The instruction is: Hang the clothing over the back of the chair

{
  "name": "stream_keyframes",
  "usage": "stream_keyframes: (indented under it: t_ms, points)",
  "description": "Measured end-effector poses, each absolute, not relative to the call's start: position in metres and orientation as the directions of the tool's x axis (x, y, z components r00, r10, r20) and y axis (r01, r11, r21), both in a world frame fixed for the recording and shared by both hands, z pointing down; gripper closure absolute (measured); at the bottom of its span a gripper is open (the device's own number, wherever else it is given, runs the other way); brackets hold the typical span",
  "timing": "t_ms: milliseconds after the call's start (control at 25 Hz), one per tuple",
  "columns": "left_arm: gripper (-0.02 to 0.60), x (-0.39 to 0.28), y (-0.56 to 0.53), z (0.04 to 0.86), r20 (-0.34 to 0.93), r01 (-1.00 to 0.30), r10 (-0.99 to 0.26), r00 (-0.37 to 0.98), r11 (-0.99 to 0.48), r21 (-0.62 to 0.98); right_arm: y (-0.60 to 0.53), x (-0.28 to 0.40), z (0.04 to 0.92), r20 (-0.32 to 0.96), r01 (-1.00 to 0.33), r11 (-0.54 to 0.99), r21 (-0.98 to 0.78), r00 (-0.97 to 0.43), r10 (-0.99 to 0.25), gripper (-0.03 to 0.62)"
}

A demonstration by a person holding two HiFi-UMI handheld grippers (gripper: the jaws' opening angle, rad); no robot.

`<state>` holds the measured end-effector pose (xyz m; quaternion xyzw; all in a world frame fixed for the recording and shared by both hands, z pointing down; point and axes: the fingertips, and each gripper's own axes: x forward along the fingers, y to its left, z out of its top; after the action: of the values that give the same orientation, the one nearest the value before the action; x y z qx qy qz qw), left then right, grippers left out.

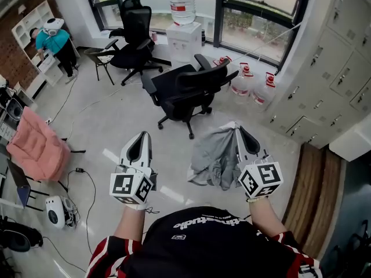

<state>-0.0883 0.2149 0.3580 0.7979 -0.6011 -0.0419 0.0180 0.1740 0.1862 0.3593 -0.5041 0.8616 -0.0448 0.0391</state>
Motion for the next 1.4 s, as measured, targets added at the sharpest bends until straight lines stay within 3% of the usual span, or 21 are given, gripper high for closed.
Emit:
stream_keyframes:
  t_ms: [840, 1400]
  points:
    - [0.558, -0.037, 0.187, 0.363, -0.045, -0.977, -0.978, 0.202, -0.205, 0.067, 0.144, 0.208, 0.371, -0.016, -0.810, 0.568, -0.142, -0.572, -0.820, 0.574]
    - [0.558, -0.064, 0.093, 0.373, -0.050, -0.968, -0.970, 0.236, -0.240, 0.081, 0.056, 0.188, 0.383, -0.002, -0.834, 0.529, -0.158, -0.535, -0.845, 0.574]
